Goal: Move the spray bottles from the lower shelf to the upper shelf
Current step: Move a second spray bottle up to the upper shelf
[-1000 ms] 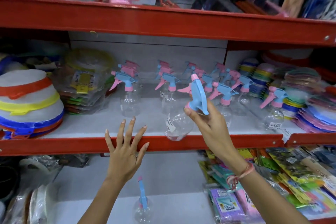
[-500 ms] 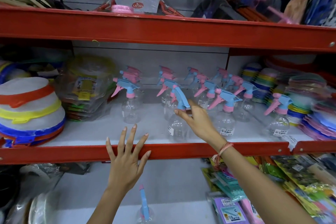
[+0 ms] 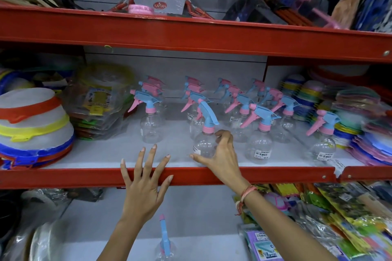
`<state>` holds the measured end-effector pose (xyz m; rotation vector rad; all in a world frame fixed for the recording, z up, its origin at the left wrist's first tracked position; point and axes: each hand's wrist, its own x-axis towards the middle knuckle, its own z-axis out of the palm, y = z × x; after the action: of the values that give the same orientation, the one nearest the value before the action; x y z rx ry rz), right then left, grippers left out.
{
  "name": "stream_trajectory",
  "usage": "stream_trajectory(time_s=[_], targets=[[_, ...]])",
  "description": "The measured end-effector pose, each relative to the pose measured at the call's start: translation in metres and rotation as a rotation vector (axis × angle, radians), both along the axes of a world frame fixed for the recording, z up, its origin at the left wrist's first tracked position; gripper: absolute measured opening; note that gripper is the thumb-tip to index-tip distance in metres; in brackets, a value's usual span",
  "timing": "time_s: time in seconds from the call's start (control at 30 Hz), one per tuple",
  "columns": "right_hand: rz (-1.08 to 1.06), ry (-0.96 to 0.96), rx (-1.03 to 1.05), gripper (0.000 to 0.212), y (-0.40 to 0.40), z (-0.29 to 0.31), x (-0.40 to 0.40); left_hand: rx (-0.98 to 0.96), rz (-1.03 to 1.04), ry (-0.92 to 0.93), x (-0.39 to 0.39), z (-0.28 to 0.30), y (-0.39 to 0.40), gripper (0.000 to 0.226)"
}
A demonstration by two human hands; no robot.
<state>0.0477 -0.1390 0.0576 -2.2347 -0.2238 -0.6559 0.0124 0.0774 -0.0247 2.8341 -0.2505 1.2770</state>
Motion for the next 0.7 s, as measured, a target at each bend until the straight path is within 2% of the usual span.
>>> stream_trajectory(time_s=[0.27,0.47,0.7], targets=[[0.368,0.313,0.1,0.084,-0.029,0.013,0.011,0.011,0.018,0.025,0.0,0.0,0.0,0.054],[0.453,0.402,0.028,0.085,-0.044,0.019,0.017,0.012,0.021,0.011,-0.001,0.001,-0.001,0.054],[0.428,0.349,0.056,0.091,-0.046,0.01,0.02,0.015,0.027,0.01,0.0,0.001,-0.002,0.054]])
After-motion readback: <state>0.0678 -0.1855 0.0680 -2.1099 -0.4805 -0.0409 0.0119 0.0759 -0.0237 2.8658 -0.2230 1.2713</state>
